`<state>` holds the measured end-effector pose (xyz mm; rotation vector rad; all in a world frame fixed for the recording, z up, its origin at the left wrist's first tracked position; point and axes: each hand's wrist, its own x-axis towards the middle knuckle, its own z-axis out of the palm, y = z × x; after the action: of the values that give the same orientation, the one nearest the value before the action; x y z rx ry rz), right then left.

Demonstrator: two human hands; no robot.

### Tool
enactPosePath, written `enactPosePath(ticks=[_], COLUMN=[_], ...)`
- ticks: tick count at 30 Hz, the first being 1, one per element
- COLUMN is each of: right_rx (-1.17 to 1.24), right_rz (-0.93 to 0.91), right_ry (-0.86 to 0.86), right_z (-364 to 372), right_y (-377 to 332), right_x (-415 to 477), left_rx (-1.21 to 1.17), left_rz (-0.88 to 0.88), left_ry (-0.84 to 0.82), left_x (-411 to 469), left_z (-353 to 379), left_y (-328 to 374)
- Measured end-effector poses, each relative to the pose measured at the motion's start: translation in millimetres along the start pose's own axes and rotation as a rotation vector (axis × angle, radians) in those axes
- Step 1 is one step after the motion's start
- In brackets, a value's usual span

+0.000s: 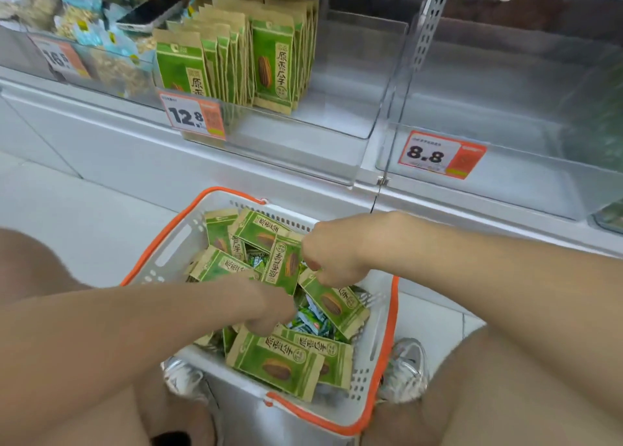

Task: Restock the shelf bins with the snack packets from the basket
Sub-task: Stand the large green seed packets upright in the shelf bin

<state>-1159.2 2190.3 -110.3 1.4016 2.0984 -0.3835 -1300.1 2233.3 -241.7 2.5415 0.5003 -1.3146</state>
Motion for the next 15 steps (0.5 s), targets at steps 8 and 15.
enactPosePath(ticks=[8, 15], right_rx=[-0.036, -0.033], right_rz=[-0.004, 0.010], right_ry=[0.011, 0.001], right_z=[5.2, -6.2], right_y=[1.3, 0.1], right_x=[1.0, 1.7], left_rx=[-0.080, -0.229], left_rz=[0.024, 0.049], left_ry=[-0.099, -0.020], left_x=[13.1, 7.6], left_z=[19.5, -3.7], left_y=[-0.3, -3.4])
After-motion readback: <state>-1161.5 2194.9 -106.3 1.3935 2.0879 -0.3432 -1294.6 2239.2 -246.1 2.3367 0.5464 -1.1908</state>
